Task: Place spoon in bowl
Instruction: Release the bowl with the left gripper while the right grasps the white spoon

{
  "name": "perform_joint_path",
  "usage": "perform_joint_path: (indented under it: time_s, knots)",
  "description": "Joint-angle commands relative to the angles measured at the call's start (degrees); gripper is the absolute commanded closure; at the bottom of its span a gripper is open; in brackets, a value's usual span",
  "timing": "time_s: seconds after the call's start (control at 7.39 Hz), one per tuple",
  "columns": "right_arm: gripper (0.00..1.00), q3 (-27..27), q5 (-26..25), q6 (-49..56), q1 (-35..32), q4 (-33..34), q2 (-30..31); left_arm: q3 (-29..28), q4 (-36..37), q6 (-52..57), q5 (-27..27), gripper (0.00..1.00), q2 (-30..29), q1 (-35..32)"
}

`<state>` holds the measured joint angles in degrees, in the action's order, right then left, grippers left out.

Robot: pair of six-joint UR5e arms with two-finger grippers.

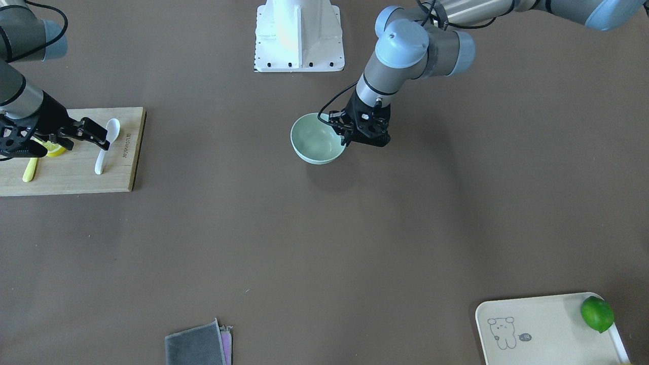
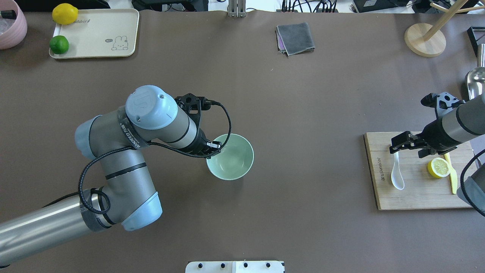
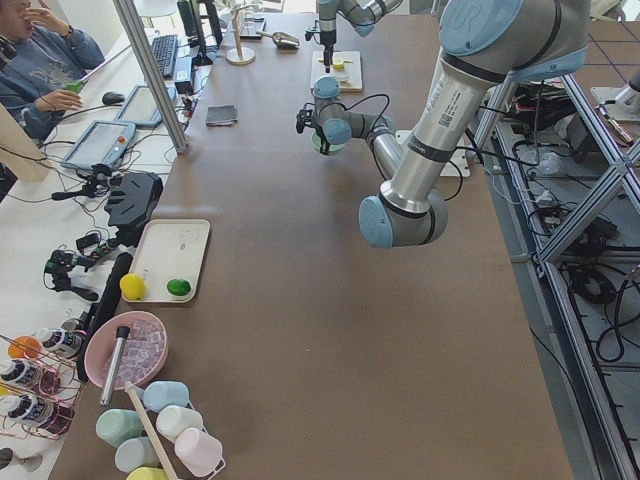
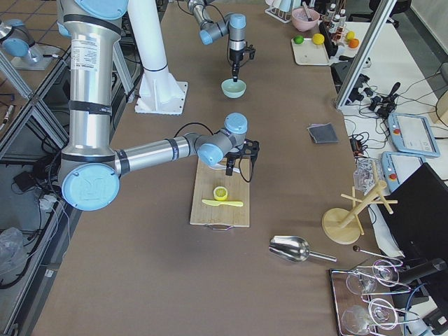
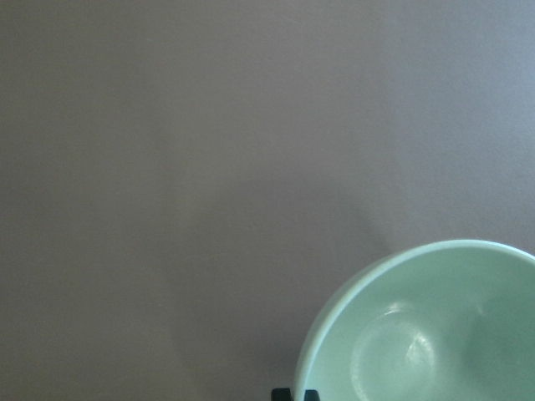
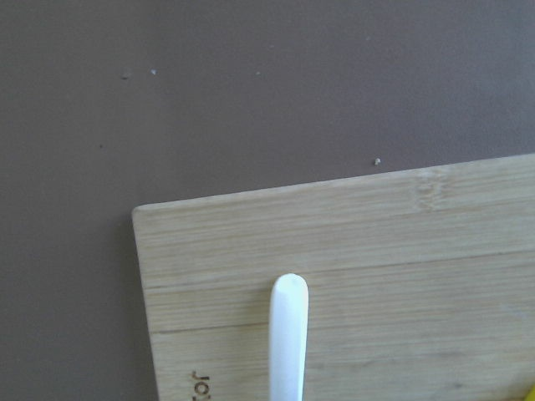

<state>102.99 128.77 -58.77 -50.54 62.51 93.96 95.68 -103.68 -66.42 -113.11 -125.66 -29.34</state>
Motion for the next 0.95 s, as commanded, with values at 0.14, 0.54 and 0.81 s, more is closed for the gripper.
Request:
perform_joint_path:
  time_s: [0.14,0.54,0.81]
  knots:
    - [0.07,-2.96,-0.10,-3.01,0.35,0.07,-2.46,-3.48,0.14,-0.56,0.26,1.00,-2.57,0.51]
    - [0.15,-2.97,-0.19,-2.93,0.88,-0.02,-1.86,-3.40,0.14,-0.65,0.26,1.00,-2.39,1.04]
    - [0.17,-2.97,-0.19,-2.93,1.58,-0.02,-1.86,-3.40,0.14,-1.26,0.26,1.00,-2.39,2.00]
